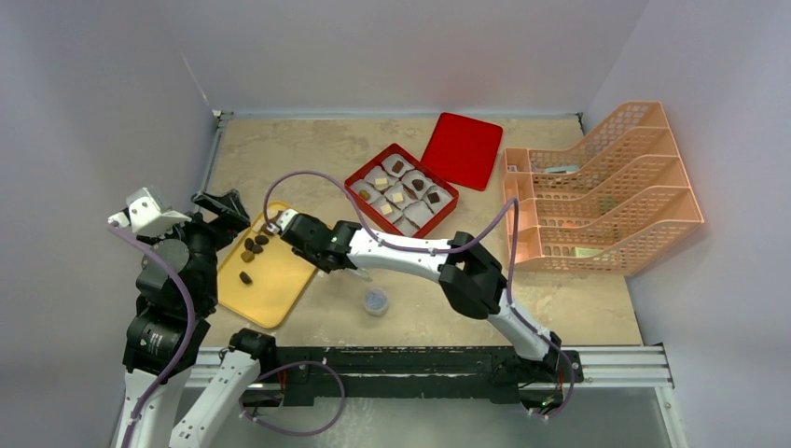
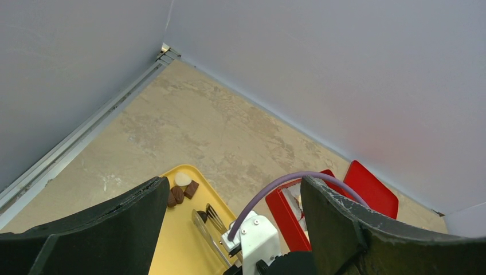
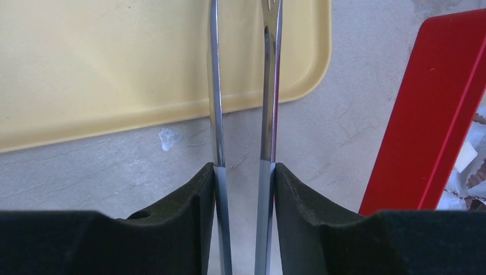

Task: Pack the chocolate

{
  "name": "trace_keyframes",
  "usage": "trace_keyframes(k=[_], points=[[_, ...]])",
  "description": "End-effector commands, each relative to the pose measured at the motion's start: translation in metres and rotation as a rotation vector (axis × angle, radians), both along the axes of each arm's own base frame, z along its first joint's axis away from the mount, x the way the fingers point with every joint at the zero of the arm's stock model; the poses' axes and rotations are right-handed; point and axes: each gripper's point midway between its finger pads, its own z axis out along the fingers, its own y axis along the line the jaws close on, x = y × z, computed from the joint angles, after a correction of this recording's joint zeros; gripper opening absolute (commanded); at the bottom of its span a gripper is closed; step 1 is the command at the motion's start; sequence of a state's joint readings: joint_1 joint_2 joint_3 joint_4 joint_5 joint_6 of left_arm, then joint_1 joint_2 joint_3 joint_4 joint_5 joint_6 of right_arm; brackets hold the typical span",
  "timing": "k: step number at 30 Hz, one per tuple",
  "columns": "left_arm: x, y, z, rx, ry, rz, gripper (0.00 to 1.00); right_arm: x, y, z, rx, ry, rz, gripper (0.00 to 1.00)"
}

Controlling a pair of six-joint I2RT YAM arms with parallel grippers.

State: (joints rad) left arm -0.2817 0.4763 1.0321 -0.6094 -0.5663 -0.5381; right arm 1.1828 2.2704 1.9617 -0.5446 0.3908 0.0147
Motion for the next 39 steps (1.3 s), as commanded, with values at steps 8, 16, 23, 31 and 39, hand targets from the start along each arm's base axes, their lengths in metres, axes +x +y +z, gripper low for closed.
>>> trace_keyframes(k=[8,16,23,31,39], points=[[-0.002,0.002,0.021,-0.007,-0.061,0.006,0.84,0.009,0.011,0.013,-0.005,-0.050,0.023,0.40],[-0.002,0.003,0.018,-0.007,-0.055,0.010,0.84,0.011,0.007,0.022,0.005,-0.071,0.007,0.34],[0.000,0.003,0.010,-0.003,-0.040,0.014,0.84,0.001,-0.001,0.038,0.039,-0.038,0.013,0.32],[0.003,0.003,0.001,0.006,-0.017,0.019,0.84,-0.008,-0.011,0.055,0.081,-0.013,-0.018,0.29],[0.008,0.001,-0.010,0.015,0.007,0.018,0.84,-0.008,-0.031,0.071,0.092,-0.010,-0.063,0.28]])
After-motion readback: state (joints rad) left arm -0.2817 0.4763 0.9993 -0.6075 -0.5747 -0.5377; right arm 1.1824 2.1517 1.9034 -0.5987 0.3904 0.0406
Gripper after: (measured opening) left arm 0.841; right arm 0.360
